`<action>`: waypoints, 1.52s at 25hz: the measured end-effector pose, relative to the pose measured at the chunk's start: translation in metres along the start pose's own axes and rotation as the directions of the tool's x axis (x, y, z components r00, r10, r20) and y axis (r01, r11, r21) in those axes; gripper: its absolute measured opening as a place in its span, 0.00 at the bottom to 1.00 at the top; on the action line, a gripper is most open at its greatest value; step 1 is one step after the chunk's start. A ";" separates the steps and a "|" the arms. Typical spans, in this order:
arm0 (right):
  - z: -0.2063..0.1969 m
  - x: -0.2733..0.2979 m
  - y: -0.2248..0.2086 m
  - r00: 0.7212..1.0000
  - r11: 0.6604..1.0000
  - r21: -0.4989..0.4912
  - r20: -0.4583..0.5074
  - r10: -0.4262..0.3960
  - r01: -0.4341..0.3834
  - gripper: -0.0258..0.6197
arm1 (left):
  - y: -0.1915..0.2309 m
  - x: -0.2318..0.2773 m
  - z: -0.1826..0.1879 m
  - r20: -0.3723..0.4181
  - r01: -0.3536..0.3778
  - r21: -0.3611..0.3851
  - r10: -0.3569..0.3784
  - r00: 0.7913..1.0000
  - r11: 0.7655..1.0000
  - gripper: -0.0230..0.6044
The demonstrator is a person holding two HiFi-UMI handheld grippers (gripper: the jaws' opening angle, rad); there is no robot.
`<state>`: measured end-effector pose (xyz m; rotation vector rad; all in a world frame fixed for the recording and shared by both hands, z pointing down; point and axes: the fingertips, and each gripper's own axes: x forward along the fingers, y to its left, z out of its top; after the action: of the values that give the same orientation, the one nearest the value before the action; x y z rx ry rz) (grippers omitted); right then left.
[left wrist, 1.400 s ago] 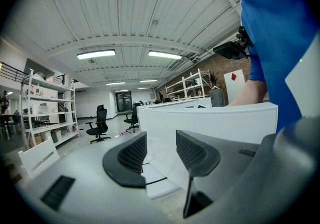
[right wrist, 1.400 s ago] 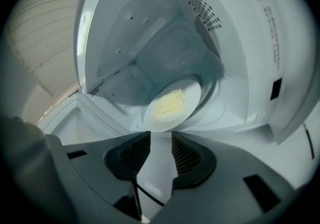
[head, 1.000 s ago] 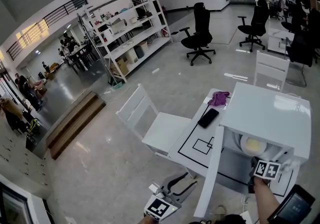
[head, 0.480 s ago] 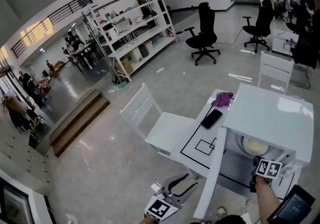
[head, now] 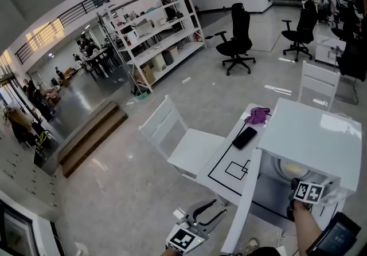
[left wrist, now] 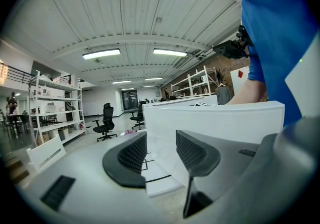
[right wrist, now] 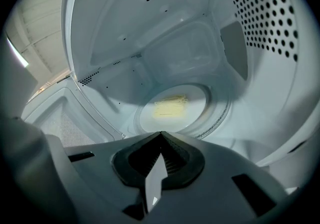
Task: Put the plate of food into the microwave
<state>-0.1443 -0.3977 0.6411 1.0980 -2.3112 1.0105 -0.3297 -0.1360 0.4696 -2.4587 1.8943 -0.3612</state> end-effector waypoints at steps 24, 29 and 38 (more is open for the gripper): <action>0.002 -0.013 0.008 1.000 0.999 -0.041 0.024 0.012 -0.011 0.04 | -0.011 0.006 -0.004 -0.014 0.043 -0.005 -0.043 0.999 0.999 0.34; -0.009 -0.030 0.009 0.999 0.999 -0.044 0.041 0.024 -0.022 0.04 | -0.023 0.009 -0.004 0.002 0.068 -0.003 -0.068 0.998 0.998 0.34; -0.032 -0.079 0.020 0.995 0.999 -0.037 0.090 0.033 -0.029 0.04 | -0.039 -0.009 -0.006 0.012 0.101 0.000 -0.101 0.995 0.995 0.34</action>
<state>-0.1102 -0.3254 0.6057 1.1190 -2.4157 0.9446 -0.2961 -0.1162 0.4802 -2.5579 1.7702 -0.3473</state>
